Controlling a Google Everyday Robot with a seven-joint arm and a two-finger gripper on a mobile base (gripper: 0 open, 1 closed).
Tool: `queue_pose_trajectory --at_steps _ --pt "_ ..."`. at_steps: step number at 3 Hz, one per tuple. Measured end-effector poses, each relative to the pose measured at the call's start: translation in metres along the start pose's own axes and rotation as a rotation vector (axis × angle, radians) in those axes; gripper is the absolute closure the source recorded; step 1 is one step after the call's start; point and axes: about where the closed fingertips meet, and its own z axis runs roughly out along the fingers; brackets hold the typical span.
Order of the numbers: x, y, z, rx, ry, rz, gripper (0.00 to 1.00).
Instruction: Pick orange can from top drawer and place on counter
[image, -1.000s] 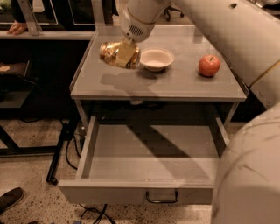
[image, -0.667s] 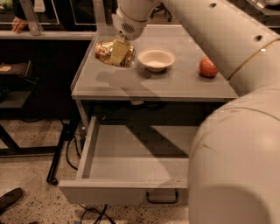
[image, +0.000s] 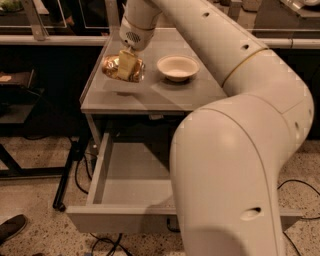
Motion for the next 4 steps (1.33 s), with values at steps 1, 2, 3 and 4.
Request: queue_pose_trajectory --at_steps 1,2,3,4 --pt "-0.001 -0.005 0.018 -0.028 0.017 0.017 1.0" --pt "-0.001 -0.009 0.035 -0.05 0.027 0.03 1.0" --pt "0.0 -0.011 0.049 -0.071 0.031 0.034 1.0" --pt "0.001 -0.012 0.058 -0.085 0.03 0.033 1.0"
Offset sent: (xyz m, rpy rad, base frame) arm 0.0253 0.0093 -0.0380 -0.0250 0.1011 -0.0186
